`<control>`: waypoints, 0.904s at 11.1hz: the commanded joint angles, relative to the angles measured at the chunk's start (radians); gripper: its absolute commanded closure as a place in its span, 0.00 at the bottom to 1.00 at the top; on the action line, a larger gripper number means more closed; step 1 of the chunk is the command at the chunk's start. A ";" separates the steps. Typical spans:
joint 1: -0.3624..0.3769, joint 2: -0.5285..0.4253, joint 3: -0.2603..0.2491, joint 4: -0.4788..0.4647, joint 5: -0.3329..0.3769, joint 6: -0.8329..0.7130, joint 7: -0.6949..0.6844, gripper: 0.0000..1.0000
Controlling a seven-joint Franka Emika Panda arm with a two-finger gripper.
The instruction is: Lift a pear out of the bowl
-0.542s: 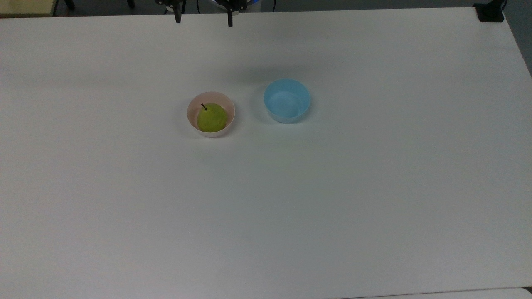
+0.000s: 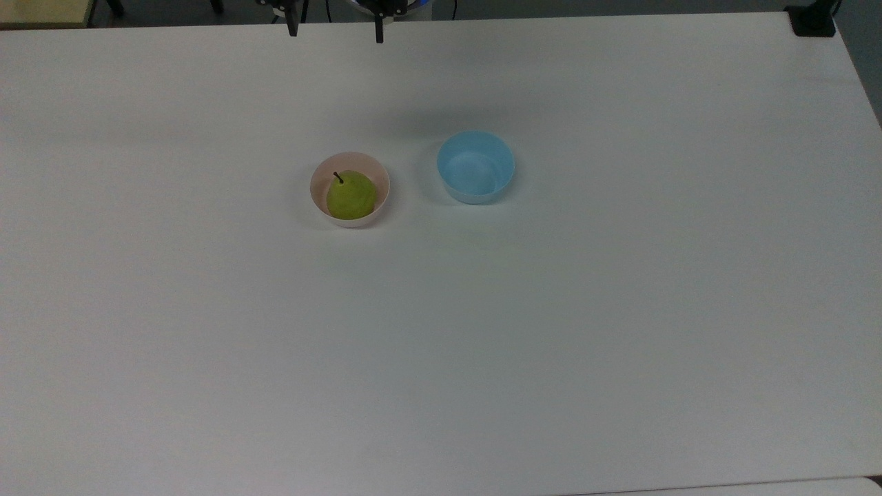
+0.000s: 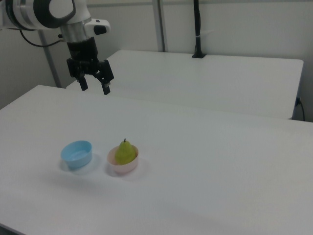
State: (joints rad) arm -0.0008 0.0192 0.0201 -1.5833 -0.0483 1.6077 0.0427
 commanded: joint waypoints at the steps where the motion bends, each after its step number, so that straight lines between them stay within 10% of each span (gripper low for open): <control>1: 0.007 -0.015 -0.012 0.002 0.015 -0.022 0.011 0.00; 10: -0.039 -0.010 -0.028 0.000 0.016 -0.017 -0.070 0.00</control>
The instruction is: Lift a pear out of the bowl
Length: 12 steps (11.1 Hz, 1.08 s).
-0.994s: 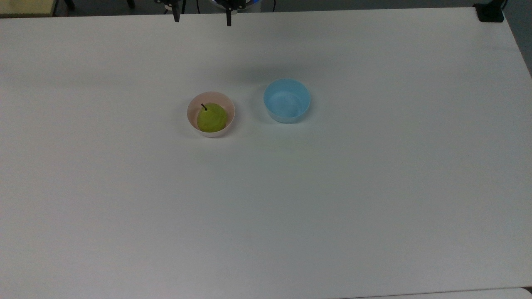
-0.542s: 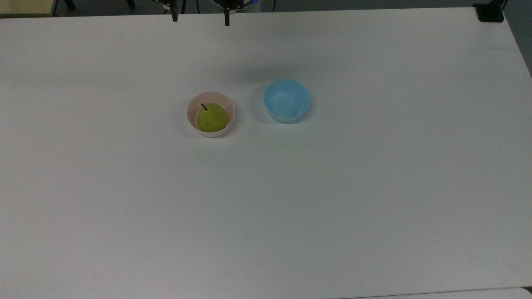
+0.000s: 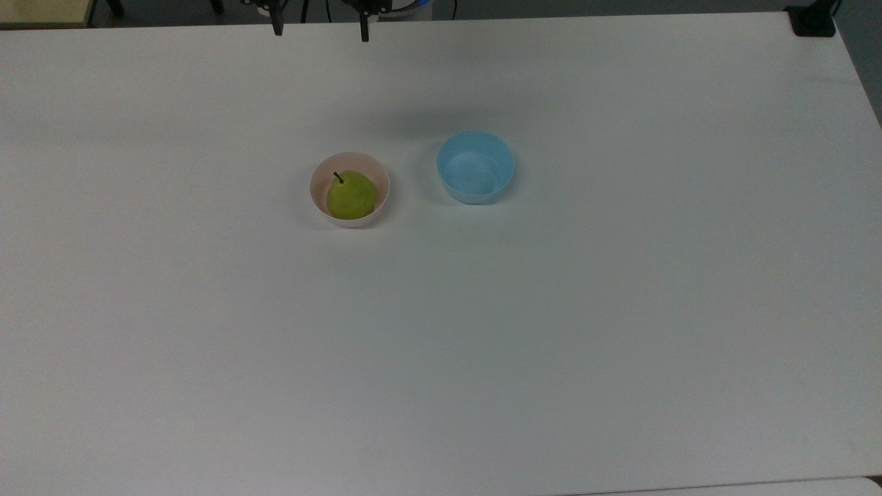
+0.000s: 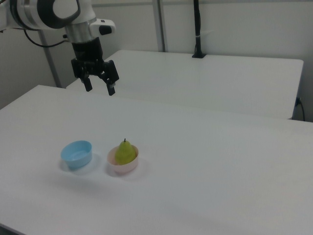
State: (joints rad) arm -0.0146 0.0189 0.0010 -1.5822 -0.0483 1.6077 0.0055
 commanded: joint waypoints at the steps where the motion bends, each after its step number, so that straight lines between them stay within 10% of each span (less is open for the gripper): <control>1: -0.031 -0.007 -0.009 -0.005 0.016 -0.015 -0.044 0.00; 12: -0.047 0.065 -0.010 -0.223 -0.001 0.218 -0.167 0.00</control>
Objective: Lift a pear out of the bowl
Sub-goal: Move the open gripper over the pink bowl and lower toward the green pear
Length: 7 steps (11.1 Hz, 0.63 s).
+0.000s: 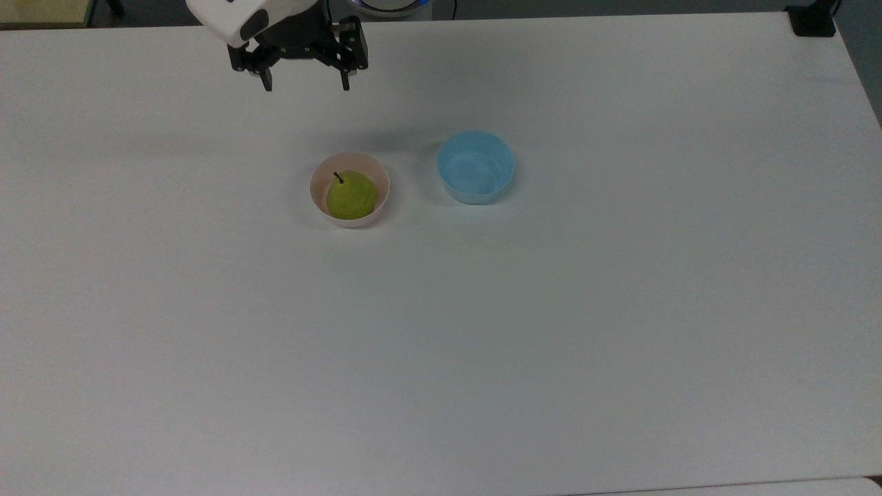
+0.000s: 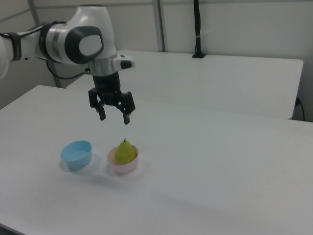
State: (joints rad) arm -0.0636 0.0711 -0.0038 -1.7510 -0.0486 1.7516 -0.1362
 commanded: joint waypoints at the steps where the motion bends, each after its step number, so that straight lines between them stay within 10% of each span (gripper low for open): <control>1: 0.005 0.035 -0.004 -0.061 -0.002 0.100 -0.025 0.00; 7: 0.039 0.107 -0.001 -0.174 -0.042 0.284 -0.013 0.02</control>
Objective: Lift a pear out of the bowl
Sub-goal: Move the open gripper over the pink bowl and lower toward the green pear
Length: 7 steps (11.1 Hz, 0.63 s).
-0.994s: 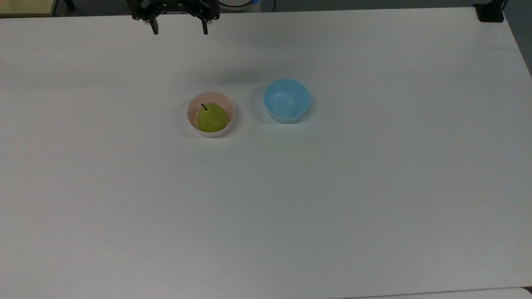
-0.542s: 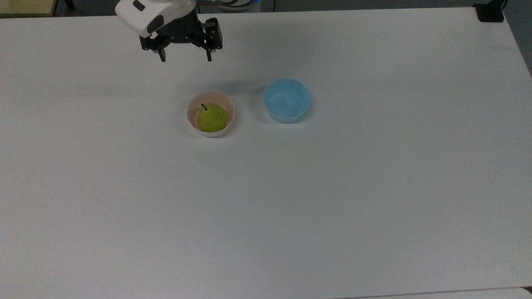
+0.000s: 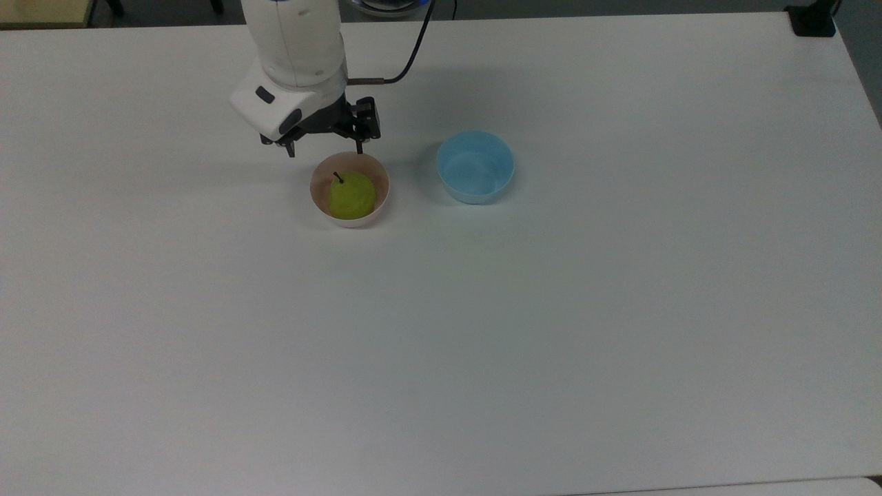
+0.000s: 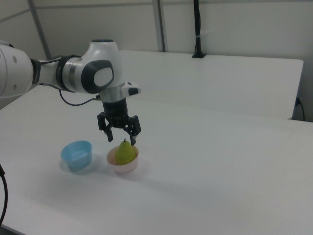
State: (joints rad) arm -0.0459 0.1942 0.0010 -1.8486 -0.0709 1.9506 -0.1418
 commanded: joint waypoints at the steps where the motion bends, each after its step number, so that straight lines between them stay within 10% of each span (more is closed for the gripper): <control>1: 0.023 -0.003 -0.006 -0.084 -0.020 0.105 -0.007 0.03; 7: 0.041 0.074 -0.006 -0.081 -0.035 0.195 0.016 0.08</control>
State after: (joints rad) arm -0.0177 0.2648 0.0017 -1.9162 -0.0864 2.1110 -0.1406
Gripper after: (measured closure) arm 0.062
